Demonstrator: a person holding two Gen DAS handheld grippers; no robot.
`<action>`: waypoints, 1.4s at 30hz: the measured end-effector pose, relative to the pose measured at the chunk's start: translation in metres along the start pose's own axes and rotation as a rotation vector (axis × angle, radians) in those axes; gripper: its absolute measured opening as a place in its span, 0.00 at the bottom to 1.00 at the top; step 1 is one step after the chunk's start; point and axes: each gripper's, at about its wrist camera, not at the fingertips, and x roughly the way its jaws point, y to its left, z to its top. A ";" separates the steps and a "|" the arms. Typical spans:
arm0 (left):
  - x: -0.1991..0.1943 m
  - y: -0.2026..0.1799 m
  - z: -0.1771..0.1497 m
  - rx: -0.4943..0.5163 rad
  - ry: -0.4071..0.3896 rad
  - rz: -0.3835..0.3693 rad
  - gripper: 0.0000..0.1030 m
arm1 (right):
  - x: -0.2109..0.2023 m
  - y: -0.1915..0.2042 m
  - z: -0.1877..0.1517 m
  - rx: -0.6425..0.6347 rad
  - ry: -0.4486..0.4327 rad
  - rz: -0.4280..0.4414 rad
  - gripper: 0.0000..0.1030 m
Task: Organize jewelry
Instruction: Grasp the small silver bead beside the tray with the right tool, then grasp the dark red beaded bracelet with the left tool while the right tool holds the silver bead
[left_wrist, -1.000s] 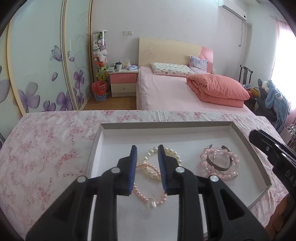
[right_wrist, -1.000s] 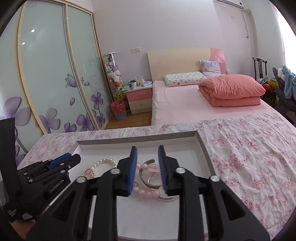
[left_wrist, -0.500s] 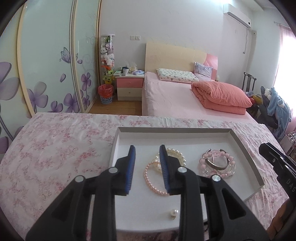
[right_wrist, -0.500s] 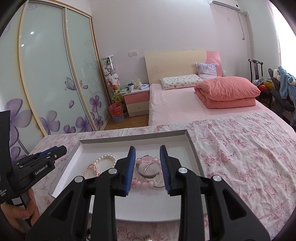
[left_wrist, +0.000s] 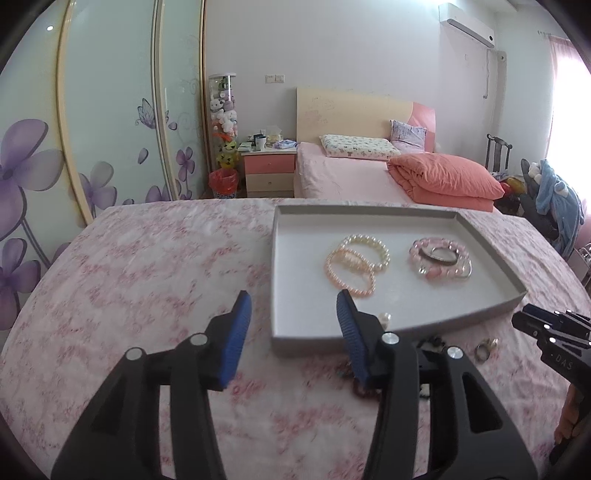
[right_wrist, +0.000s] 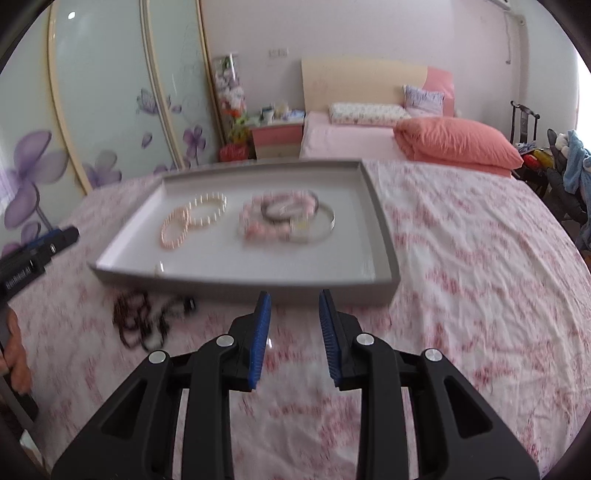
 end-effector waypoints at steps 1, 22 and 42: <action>-0.001 0.001 -0.003 0.001 0.001 0.003 0.49 | 0.000 0.001 -0.004 -0.007 0.015 -0.005 0.28; -0.002 0.013 -0.015 -0.034 0.025 -0.005 0.59 | 0.025 0.027 -0.007 -0.095 0.098 -0.009 0.14; 0.002 -0.027 -0.038 0.117 0.082 -0.101 0.76 | 0.022 -0.002 -0.008 0.025 0.092 -0.093 0.14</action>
